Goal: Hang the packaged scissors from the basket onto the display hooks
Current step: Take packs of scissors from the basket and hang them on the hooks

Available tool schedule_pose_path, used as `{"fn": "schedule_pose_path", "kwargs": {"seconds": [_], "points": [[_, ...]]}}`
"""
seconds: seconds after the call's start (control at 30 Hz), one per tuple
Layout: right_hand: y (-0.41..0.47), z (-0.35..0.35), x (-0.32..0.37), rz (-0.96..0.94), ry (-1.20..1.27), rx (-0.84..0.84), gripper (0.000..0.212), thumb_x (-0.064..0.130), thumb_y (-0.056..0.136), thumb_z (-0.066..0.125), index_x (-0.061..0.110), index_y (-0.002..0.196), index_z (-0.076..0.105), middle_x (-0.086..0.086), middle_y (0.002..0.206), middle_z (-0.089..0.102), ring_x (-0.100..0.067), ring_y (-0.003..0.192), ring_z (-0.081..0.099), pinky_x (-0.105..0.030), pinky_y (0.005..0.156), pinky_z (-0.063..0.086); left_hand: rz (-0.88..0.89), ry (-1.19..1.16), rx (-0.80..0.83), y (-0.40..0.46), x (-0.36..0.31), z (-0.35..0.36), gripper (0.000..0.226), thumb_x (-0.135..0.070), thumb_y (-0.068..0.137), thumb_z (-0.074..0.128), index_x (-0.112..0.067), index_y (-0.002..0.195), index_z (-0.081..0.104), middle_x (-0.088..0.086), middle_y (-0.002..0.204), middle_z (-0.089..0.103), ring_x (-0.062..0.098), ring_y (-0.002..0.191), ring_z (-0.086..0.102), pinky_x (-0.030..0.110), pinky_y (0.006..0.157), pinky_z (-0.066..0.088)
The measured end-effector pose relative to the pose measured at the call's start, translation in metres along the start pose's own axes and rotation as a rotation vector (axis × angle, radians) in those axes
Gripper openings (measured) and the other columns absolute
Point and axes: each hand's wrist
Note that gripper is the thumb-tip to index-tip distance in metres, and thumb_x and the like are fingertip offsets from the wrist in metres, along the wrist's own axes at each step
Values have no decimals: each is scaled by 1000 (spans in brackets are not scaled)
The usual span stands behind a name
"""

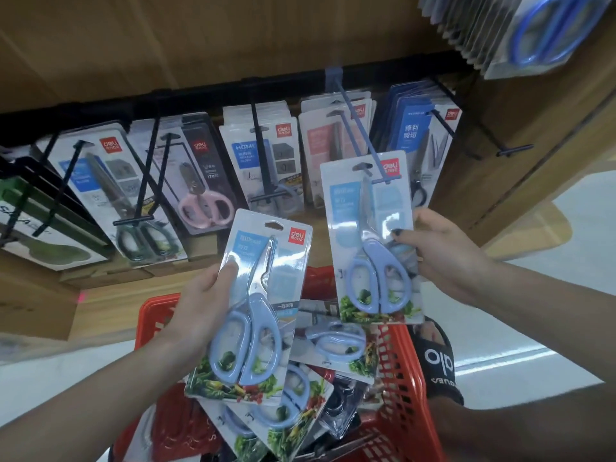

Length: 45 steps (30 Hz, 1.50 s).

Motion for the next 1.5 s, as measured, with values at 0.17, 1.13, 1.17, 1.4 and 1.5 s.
{"fn": "schedule_pose_path", "kwargs": {"seconds": [0.17,1.13,1.17,1.4,1.5], "points": [[36,5,21,-95,-126,-99,8,2,96,67,5,102,65,-27,113,70,-32,92,69,-46,83,57,8,-3,52,-3,1,-3,42,-40,112,47,-9,112,75,17,104,81,43,98,77,67,95,57],[100,71,60,-77,-771,-156,36,13,108,46,-5,139,51,-23,123,59,-37,114,60,-43,90,50,79,-30,118,4,3,-13,35,-40,112,48,-31,102,81,-4,108,82,17,105,77,32,89,59],[92,74,55,-32,-771,-89,37,12,108,45,-5,141,51,-23,129,60,-39,121,60,-46,102,50,79,-37,122,4,3,-12,35,-39,112,48,-28,106,81,-4,109,82,18,106,77,32,90,60],[26,81,21,270,-234,430,33,-1,102,46,-1,132,58,-17,122,74,-32,114,72,-47,107,54,21,-91,136,11,1,-3,33,-39,112,49,-23,116,77,-1,114,81,27,116,73,56,114,47],[0,85,12,295,5,604,43,-3,89,47,2,130,61,-14,127,73,-29,112,71,-41,98,57,-7,-117,190,12,3,2,34,-40,112,48,-22,119,75,4,118,80,29,118,73,59,114,46]]}}
Point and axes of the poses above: each hand's wrist, its own y-axis towards the middle knuckle, its own z-axis out of the palm, x = y × z
